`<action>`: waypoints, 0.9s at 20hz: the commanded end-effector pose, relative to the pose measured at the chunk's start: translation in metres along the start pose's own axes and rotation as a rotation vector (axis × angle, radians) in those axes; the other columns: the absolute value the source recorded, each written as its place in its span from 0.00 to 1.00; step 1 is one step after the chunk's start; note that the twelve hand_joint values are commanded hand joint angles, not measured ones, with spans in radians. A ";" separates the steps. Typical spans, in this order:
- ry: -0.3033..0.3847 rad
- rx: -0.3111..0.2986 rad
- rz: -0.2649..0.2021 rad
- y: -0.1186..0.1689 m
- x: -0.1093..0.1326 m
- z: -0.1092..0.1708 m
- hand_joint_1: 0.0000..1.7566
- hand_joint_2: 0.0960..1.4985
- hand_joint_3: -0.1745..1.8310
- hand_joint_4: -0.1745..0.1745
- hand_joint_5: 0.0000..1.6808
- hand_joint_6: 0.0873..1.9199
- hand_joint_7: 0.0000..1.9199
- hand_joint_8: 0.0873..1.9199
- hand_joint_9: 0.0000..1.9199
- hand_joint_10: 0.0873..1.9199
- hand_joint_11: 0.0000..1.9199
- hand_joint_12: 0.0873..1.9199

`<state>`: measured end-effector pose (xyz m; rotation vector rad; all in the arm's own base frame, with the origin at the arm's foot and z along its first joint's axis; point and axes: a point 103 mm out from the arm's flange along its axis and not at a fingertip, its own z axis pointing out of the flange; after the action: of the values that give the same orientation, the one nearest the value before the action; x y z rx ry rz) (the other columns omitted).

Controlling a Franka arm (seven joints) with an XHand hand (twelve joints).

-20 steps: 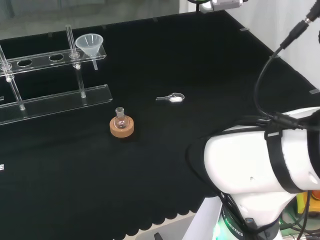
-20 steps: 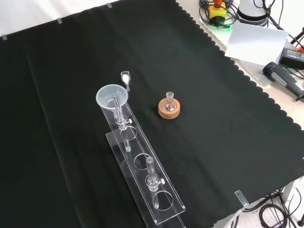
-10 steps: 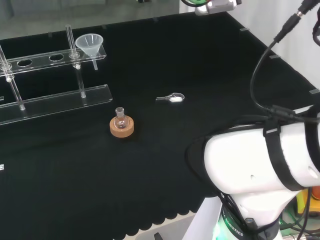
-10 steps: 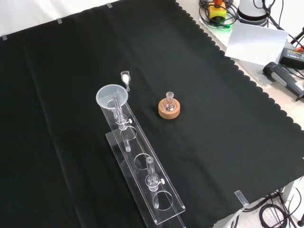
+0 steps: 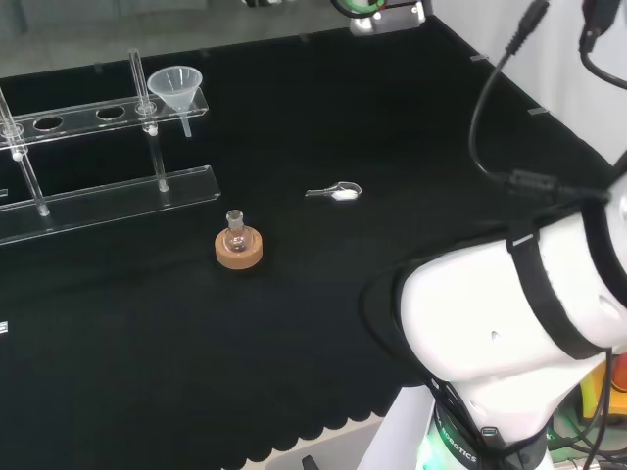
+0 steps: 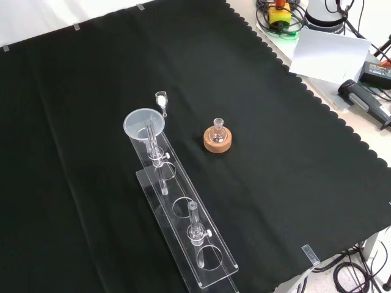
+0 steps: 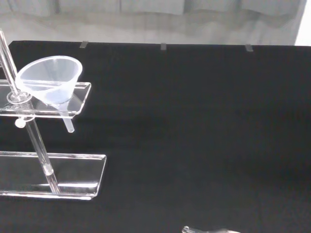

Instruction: Pick up the funnel from the transparent funnel stand.

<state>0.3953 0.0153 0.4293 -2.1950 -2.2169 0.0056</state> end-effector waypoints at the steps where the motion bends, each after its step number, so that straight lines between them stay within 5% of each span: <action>1: 0.029 -0.013 -0.054 0.065 0.022 0.022 0.07 0.35 0.11 0.63 0.00 0.00 0.00 0.00 0.00 0.00 0.00 0.00; 10: 0.017 0.006 -0.146 0.121 0.049 0.036 0.08 0.34 0.10 0.46 0.00 0.00 0.00 0.00 0.00 0.00 0.00 0.00; 18: -0.004 0.083 -0.215 0.154 0.075 0.046 0.10 0.35 0.10 0.37 0.00 0.00 0.00 0.00 0.00 0.00 0.00 0.00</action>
<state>0.5242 0.0650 0.3889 -2.0243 -2.3365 0.0236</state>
